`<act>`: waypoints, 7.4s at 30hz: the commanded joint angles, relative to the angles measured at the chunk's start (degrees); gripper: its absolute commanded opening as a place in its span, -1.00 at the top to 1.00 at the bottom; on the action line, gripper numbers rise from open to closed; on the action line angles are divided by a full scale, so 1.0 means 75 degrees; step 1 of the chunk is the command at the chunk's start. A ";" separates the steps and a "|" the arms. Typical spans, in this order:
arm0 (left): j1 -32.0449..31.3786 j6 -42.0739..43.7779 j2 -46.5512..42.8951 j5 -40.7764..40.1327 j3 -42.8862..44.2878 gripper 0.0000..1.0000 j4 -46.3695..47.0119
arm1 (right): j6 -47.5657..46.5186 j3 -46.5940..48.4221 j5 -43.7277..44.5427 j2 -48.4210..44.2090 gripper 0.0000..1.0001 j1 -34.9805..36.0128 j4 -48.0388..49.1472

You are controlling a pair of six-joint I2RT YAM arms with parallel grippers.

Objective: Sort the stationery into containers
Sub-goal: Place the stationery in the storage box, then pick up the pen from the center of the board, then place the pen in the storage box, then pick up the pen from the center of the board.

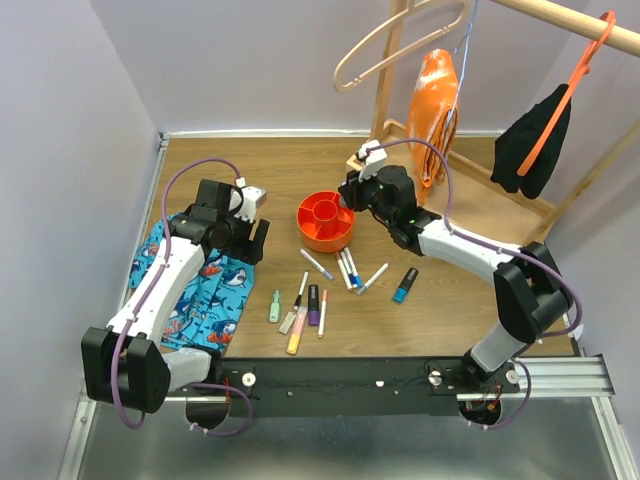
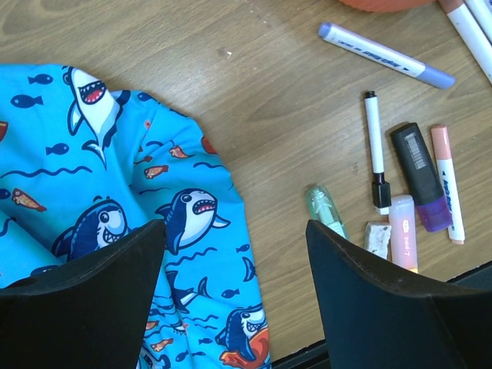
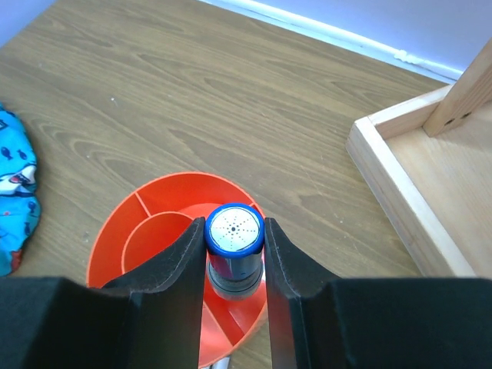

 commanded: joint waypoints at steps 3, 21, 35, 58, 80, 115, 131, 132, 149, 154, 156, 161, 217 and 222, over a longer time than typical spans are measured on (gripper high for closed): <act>0.0282 0.0038 0.0153 -0.0101 0.0121 -0.65 0.0064 | -0.0189 -0.0026 0.0136 0.0439 0.99 0.0033 0.0670; 0.0482 -0.0208 0.0118 0.0075 -0.0078 -0.67 0.0333 | 0.0092 0.0255 -0.0087 0.0299 -0.05 0.0033 -0.0312; 0.0505 -0.0161 -0.0503 0.0555 -0.0124 -0.72 0.0310 | -0.3145 0.0538 -0.2310 -0.1130 -0.43 0.0032 -0.5134; 0.0763 -0.0184 -0.0820 0.0825 -0.0605 -0.72 0.0345 | -1.0407 0.0373 -0.3227 0.0322 -0.20 0.0219 -0.8247; 0.1126 -0.0313 -0.0562 0.0837 -0.0629 -0.72 0.0427 | -1.0795 0.0221 -0.3204 0.1388 0.55 0.0771 -0.8154; 0.1185 -0.0700 -0.0387 0.1329 -0.0558 -0.72 0.0638 | -0.0951 0.2611 -0.4107 0.1294 0.99 0.0009 0.0576; 0.1478 -0.0396 0.0246 0.1575 -0.0078 -0.73 0.0322 | -0.0869 0.2576 -0.4247 0.2946 0.99 -0.0588 0.2592; 0.1490 -0.0384 0.0281 0.1575 -0.0078 -0.72 0.0310 | -0.0938 0.2587 -0.4270 0.2993 0.99 -0.0612 0.2593; 0.1572 -0.0254 0.0458 0.1458 -0.0031 -0.73 0.0427 | -0.1701 0.1451 -0.4400 0.2655 0.46 -0.0659 0.2394; 0.1584 -0.0301 0.0364 0.1458 -0.0113 -0.74 0.0556 | -0.1654 0.1392 -0.4353 0.2221 0.21 -0.0659 0.2148; 0.1595 -0.0313 0.0294 0.1470 -0.0136 -0.75 0.0603 | -0.1677 0.1416 -0.4376 0.1953 0.12 -0.0659 0.1879; 0.1595 -0.0360 0.0036 0.1423 -0.0148 -0.76 0.0708 | -0.2273 0.1497 -0.4984 0.1179 0.10 -0.0508 0.0350; 0.1958 -0.0395 -0.1230 0.1575 -0.0863 -0.64 0.0263 | 0.3115 0.1228 -0.2056 0.2384 0.24 0.2083 -0.6243; 0.1958 -0.0407 -0.1253 0.1564 -0.0887 -0.64 0.0275 | 0.3245 0.1240 -0.1752 0.2712 0.21 0.2083 -0.6337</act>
